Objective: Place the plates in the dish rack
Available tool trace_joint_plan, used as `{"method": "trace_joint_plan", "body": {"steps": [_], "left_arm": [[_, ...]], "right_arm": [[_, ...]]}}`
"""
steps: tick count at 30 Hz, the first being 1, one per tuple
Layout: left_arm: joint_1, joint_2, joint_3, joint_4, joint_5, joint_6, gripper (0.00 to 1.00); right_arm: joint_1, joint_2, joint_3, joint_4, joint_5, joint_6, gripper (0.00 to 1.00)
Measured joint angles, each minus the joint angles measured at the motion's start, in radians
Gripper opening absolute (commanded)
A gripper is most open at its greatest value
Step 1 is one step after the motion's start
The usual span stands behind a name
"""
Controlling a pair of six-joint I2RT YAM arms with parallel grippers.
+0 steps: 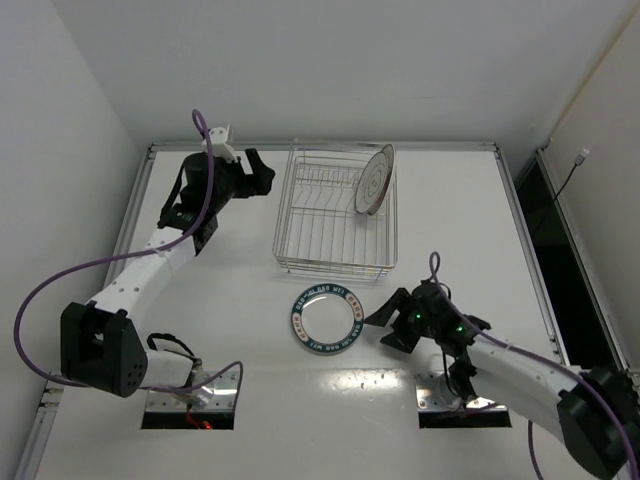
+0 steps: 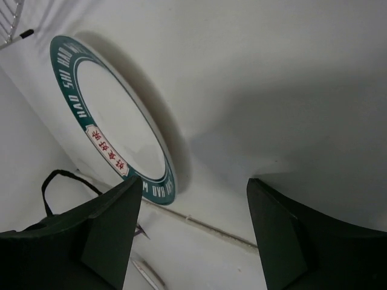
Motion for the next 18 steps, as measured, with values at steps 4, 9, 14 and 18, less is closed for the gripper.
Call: {"method": "trace_joint_plan", "body": {"steps": [4, 9, 14, 18], "left_arm": [[0.0, -0.004, 0.0, -0.001, -0.031, 0.01, 0.8], [0.0, -0.004, 0.0, -0.002, -0.054, 0.016, 0.8], [0.0, -0.005, 0.0, -0.006, -0.073, 0.021, 0.81], [0.0, -0.005, 0.0, -0.011, -0.085, 0.024, 0.82]], "right_arm": [[0.103, 0.161, 0.038, 0.116, 0.029, 0.078, 0.67], [0.177, 0.366, 0.067, 0.295, 0.047, 0.145, 0.33], [0.189, 0.475, 0.068, 0.393, 0.047, 0.192, 0.0], [0.193, 0.457, 0.078, 0.425, 0.048, 0.19, 0.0]]}}
